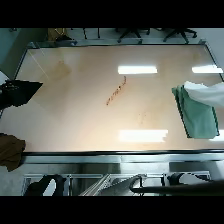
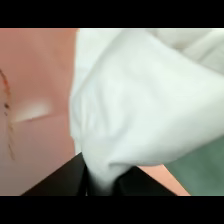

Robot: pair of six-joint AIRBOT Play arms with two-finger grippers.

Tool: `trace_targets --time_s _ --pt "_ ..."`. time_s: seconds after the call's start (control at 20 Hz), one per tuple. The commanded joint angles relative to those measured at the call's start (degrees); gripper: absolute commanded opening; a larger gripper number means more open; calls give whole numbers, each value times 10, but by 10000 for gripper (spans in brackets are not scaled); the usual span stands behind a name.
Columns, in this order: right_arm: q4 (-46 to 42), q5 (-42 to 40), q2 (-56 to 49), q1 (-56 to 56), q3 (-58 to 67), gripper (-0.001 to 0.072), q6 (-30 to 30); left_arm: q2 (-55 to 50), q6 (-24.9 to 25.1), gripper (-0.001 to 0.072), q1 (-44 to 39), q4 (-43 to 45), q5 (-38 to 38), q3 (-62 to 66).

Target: Fold the shirts.

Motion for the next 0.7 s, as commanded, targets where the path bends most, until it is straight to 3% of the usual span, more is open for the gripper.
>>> trace_targets --time_s 0.0,0.05,0.15,0.4,0.55,0.6,0.65 --pt "-146 126 -8 -2 0 362 80 0 0 13 0 0 -2 0" --pt "-180 135 -10 -2 0 403 79 0 0 13 0 0 -2 0" --pt "-218 134 -10 -2 0 403 77 0 0 13 0 0 -2 0" --pt "-156 69 -11 7 0 393 78 0 0 13 0 0 -2 0" --pt "-91 11 -11 49 0 301 78 0 1 13 0 0 -1 0" --pt "-77 -2 -11 73 0 107 77 -2 3 13 0 0 -1 0" --pt "-73 -14 -11 106 0 23 77 -7 5 13 0 3 -1 0"
